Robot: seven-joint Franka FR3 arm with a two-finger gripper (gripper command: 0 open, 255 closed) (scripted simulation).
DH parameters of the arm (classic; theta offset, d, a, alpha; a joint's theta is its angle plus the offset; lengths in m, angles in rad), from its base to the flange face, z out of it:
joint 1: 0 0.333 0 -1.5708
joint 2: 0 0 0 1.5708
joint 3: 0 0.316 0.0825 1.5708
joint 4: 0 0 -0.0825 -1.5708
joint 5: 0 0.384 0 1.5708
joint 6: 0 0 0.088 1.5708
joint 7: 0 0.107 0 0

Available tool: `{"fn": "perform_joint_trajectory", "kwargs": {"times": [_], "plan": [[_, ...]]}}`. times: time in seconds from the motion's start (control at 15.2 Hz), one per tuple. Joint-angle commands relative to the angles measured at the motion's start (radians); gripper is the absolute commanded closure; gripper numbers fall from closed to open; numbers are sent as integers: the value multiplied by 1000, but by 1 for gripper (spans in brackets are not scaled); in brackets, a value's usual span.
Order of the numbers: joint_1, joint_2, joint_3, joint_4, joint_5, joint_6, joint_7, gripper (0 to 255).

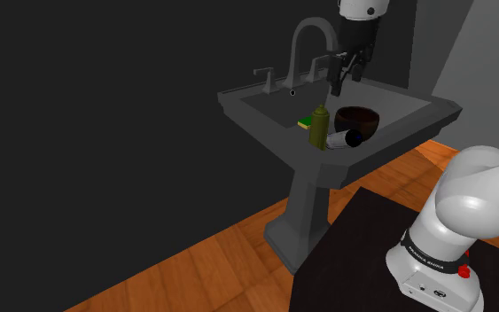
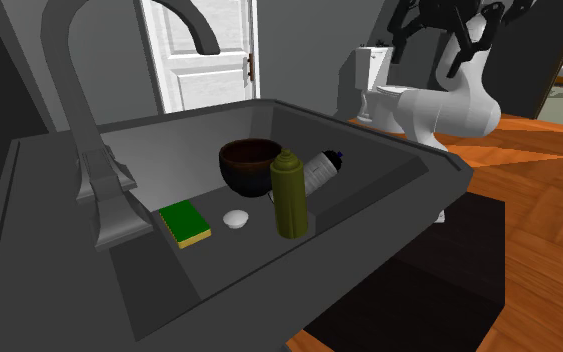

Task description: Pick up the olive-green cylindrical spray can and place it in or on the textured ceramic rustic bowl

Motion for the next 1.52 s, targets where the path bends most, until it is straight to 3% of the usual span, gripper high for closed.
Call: {"fn": "perform_joint_trajectory", "kwargs": {"times": [0.0,0.66,1.25,1.45], "plan": [[0,0,0,0,0,0,0,0],[-45,-38,-203,-303,-83,469,-126,0],[-49,152,-436,-414,-107,947,-278,0],[-35,207,-470,-420,-99,1023,-299,0]]}}
